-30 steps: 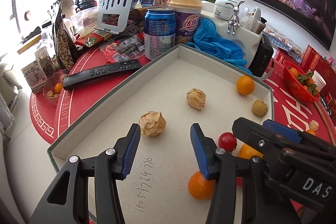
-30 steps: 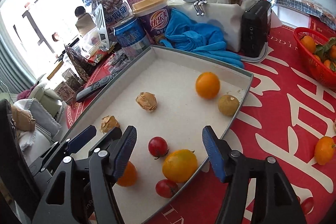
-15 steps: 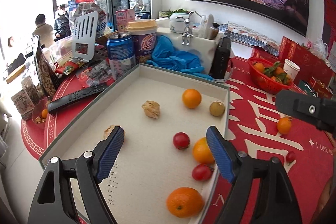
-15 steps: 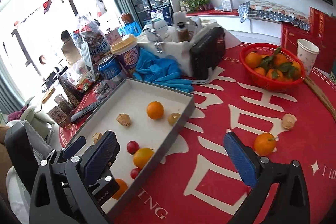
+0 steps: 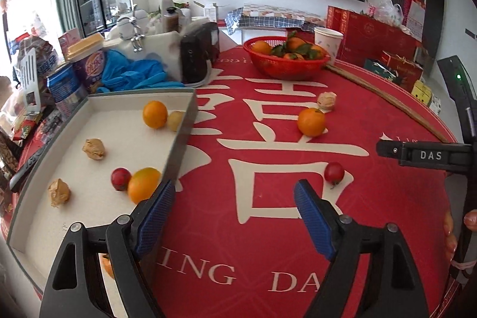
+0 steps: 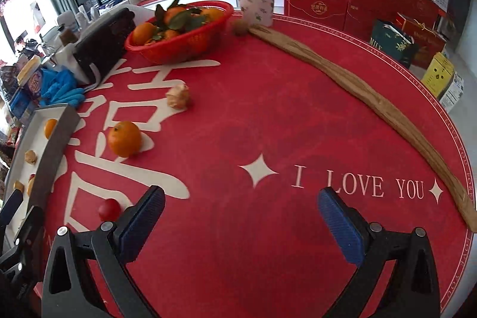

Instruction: Organize fruits

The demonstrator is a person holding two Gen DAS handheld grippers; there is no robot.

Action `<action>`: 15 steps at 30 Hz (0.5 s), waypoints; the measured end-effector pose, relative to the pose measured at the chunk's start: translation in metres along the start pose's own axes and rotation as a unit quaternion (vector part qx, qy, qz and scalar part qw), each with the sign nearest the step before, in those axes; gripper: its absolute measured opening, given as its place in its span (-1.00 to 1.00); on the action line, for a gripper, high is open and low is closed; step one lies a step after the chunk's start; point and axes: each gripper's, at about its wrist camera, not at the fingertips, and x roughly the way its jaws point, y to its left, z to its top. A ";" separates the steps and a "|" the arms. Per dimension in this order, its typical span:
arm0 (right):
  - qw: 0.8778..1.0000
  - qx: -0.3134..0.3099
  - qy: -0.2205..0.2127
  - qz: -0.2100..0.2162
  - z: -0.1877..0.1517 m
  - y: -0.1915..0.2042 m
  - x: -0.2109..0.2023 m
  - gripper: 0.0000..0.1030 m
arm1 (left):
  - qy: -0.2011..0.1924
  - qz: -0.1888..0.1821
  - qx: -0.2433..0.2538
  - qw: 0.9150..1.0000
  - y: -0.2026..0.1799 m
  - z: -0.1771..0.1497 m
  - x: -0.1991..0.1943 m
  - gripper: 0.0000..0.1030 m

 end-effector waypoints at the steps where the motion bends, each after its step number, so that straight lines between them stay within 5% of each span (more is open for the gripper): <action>1: 1.000 0.005 0.002 -0.002 -0.002 -0.006 0.003 1.00 | 0.007 -0.002 0.006 1.000 -0.005 -0.002 0.004 0.64; 15: 0.998 -0.057 0.014 -0.028 -0.004 -0.010 0.011 1.00 | 0.058 -0.024 0.033 0.997 -0.064 0.022 0.044 0.64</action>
